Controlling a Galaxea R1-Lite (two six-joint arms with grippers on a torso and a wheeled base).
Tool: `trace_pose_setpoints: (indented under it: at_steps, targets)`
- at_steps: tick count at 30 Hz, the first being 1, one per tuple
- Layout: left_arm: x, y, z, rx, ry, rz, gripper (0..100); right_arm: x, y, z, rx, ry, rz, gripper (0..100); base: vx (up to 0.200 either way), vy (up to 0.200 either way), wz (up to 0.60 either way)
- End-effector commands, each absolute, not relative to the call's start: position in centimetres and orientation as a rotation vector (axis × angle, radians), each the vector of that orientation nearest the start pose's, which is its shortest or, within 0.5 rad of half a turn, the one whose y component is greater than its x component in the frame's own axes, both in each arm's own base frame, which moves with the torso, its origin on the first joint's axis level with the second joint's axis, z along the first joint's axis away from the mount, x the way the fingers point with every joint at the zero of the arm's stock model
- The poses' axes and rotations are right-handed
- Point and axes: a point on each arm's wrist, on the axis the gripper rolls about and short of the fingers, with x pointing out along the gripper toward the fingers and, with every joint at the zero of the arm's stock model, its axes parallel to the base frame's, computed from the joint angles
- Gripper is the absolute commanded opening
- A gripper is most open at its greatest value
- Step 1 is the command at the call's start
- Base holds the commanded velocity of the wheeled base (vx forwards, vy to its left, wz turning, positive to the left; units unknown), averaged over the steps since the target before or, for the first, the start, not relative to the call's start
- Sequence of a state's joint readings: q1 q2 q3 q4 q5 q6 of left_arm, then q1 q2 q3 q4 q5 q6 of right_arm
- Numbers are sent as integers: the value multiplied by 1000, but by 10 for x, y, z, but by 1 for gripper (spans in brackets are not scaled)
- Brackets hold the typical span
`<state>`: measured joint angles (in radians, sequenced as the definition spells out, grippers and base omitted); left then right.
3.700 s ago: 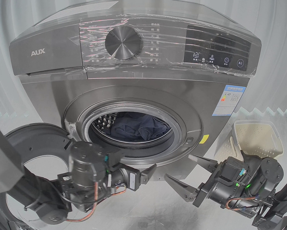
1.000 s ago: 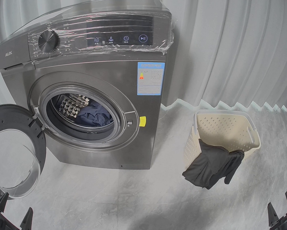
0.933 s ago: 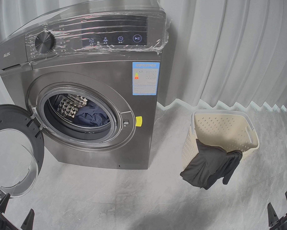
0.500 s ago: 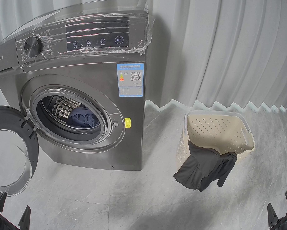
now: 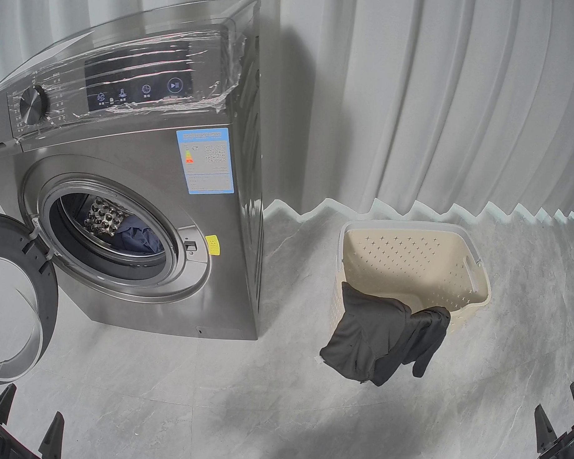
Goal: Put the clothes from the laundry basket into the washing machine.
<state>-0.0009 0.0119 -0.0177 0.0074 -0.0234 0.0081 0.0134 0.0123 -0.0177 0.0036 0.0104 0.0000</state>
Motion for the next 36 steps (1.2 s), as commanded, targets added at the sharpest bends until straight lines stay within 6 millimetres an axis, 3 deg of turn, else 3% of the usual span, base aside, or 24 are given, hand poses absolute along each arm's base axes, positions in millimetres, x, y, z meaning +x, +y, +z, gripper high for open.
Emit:
trace_pose_setpoints:
  at_steps: [1, 10, 15, 17, 18, 20, 25, 26, 28, 31, 36]
  targets:
    - [-23, -1, 75, 15, 6, -23, 100, -23, 0, 75, -2, 6, 25, 100, 0, -200, 0]
    - [-23, -1, 75, 5, 8, -26, 100, -23, 0, 75, -5, 6, 23, 100, 0, 0, 0]
    - [-23, -1, 75, 5, 8, -26, 100, -23, 0, 77, 2, -12, 25, 100, 160, 0, 0]
    - [-23, -1, 75, 5, 8, -26, 100, -29, 0, 98, 6, -110, 31, 100, 0, 0, 0]
    - [-23, -1, 75, 5, 8, -26, 100, -36, -1, 119, 12, -179, 30, 100, 0, 0, 0]
    - [-23, -1, 75, 6, 8, -26, 100, -37, -1, 143, 18, -173, 38, 100, 0, 0, 0]
    - [-23, 0, 75, 0, 8, -25, 100, -27, 0, 139, 18, -21, 71, 100, 0, 0, 0]
    - [-23, 0, 75, -8, 8, -23, 100, -13, 1, 133, 40, 150, 117, 100, 0, -200, 0]
    - [-23, 0, 75, -8, 8, -23, 100, 0, 2, 128, 79, 272, 120, 100, 0, -200, 0]
    - [-23, 0, 75, -8, 8, -23, 100, 14, 3, 127, 91, 366, 116, 100, 0, -200, 0]
    - [-23, -1, 75, 0, 8, -31, 100, 69, 5, 131, 97, 515, 106, 100, 0, -200, 0]
